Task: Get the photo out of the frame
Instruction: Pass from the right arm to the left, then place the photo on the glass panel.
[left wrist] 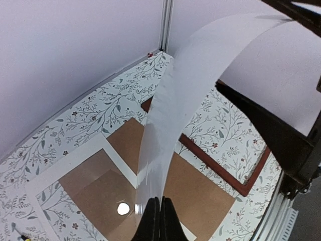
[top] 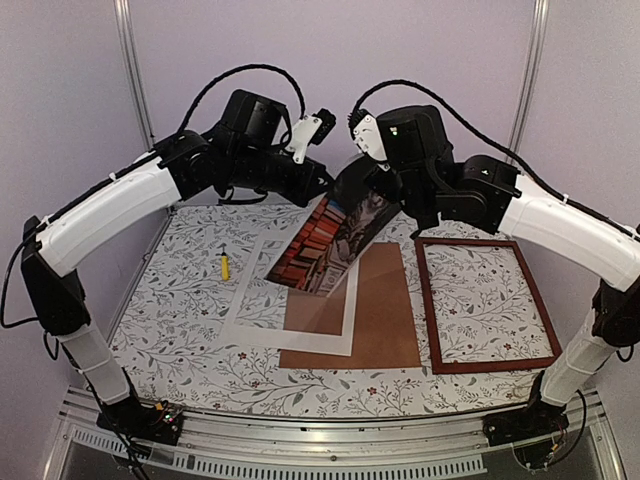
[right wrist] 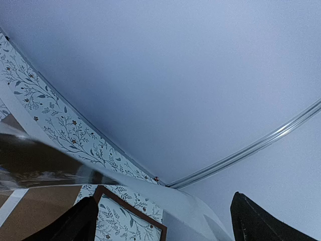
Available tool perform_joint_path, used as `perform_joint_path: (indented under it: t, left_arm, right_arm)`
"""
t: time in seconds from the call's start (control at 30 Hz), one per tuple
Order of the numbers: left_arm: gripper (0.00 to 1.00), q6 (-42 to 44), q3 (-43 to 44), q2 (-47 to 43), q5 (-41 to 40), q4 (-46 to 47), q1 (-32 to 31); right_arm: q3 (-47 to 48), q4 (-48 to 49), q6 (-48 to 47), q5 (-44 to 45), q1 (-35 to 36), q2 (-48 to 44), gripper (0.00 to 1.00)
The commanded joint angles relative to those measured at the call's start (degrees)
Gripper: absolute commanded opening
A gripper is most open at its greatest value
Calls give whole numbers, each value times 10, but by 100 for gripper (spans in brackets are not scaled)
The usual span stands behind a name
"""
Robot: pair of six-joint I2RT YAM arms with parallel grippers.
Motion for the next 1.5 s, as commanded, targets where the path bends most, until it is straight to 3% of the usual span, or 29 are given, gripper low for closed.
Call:
perform_joint_path:
  t: [0.0, 0.27, 0.43, 0.7, 1.0, 1.47]
  left_arm:
    - [0, -111, -26, -26, 152, 65, 94]
    - [0, -364, -196, -33, 381, 255, 262]
    - [0, -427, -330, -26, 403, 362, 284]
    - [0, -426, -453, 20, 387, 448, 288]
    - [0, -403, -448, 89, 395, 433, 290]
    - [0, -429, -495, 98, 356, 456, 276]
  right_arm:
    - [-8, 30, 52, -34, -1, -49, 99]
    - [9, 12, 152, -110, -30, -67, 99]
    - [-6, -23, 250, -205, -46, -80, 99]
    - [-87, -34, 369, -307, -69, -106, 99]
    - [-154, -48, 440, -346, -83, -128, 99]
    - [-190, -50, 478, -391, -99, -136, 99]
